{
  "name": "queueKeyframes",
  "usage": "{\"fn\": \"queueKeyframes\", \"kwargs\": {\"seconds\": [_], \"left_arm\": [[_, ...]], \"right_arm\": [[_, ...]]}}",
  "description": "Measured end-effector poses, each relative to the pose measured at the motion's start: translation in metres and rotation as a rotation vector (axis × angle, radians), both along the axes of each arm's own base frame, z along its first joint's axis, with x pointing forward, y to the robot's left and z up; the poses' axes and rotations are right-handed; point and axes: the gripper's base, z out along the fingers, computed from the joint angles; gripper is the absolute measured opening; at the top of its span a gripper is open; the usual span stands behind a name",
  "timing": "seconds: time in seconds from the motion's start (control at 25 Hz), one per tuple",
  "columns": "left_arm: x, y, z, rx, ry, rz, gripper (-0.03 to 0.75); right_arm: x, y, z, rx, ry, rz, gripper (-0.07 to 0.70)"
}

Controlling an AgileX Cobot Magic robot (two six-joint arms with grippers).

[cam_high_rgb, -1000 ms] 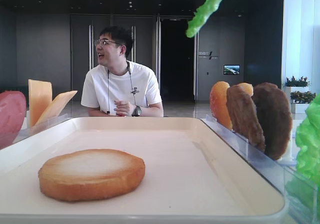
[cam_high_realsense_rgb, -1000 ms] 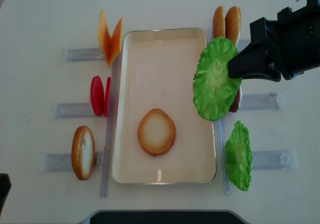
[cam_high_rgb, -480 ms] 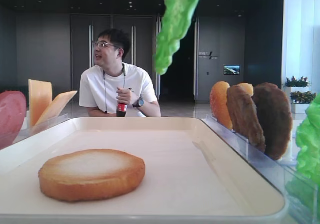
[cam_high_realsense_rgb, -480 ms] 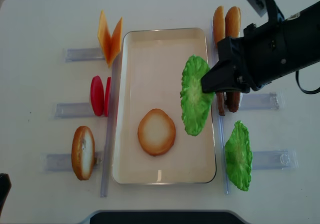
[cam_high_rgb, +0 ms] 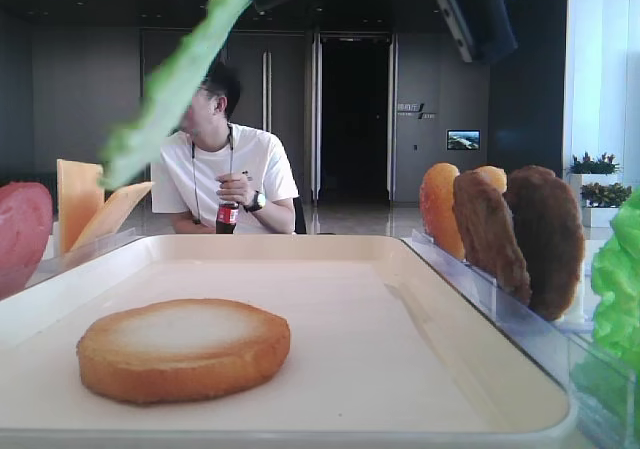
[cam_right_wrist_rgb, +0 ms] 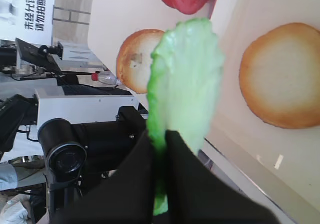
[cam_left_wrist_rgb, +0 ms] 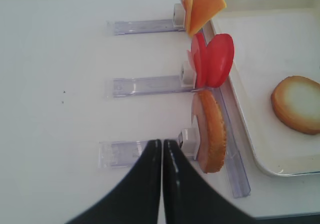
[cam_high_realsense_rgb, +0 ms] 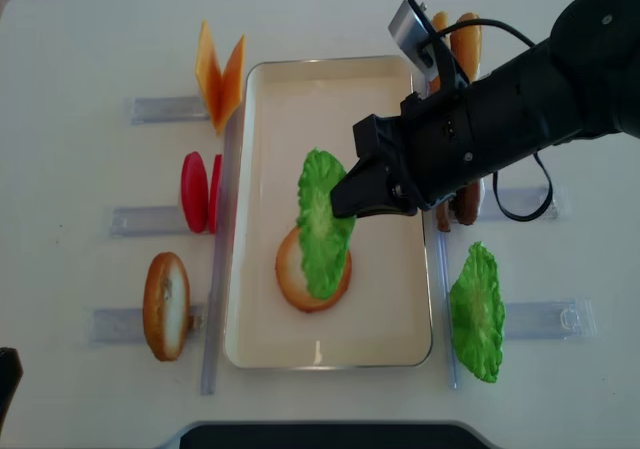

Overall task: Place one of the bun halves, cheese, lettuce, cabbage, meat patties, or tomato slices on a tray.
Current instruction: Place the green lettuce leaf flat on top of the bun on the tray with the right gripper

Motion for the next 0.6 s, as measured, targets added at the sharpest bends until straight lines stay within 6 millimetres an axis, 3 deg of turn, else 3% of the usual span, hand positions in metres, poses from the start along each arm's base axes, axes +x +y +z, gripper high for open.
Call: {"fn": "queueKeyframes", "kwargs": {"seconds": [0.6], "left_arm": [[0.0, 0.0, 0.0, 0.0, 0.0, 0.0, 0.0]], "right_arm": [[0.01, 0.019, -0.025, 0.027, 0.001, -0.024, 0.043]]}}
